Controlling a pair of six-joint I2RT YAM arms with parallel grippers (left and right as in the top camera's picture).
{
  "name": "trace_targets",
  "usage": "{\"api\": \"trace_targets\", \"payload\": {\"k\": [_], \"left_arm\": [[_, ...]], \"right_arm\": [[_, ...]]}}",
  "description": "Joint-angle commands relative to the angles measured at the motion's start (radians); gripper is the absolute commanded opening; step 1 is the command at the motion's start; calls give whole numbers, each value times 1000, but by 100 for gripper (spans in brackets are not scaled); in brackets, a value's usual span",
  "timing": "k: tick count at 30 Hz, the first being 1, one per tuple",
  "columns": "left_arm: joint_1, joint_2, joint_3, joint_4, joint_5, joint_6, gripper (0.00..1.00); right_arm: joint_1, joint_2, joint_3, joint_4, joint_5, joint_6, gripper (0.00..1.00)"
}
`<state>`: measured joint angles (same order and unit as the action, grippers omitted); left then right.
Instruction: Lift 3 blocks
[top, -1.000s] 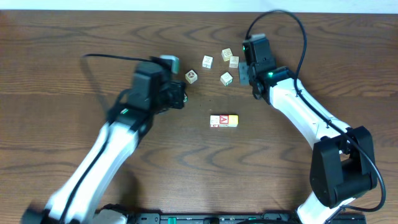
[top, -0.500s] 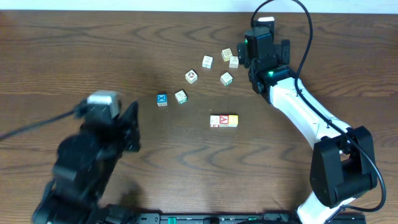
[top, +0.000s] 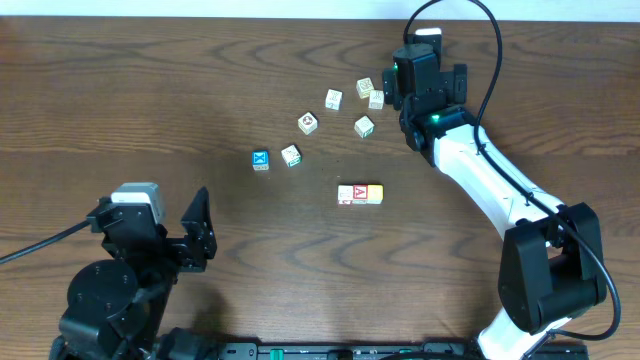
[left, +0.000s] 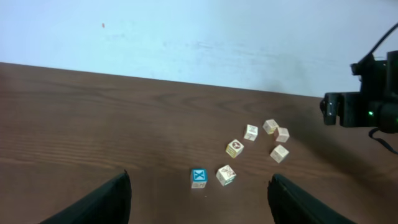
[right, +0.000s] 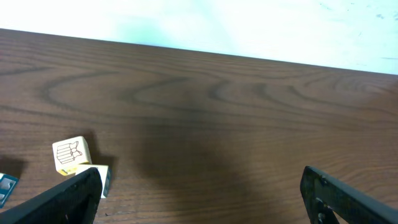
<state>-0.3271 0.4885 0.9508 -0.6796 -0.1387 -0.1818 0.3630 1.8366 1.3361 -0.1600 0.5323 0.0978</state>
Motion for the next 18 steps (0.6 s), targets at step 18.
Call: {"api": "trace_targets", "payload": {"k": [18], "left_arm": [[3,-15,13,-62,-31,32,73]], "right_arm": [[-8,-8,11,-2,16,-2,99]]}}
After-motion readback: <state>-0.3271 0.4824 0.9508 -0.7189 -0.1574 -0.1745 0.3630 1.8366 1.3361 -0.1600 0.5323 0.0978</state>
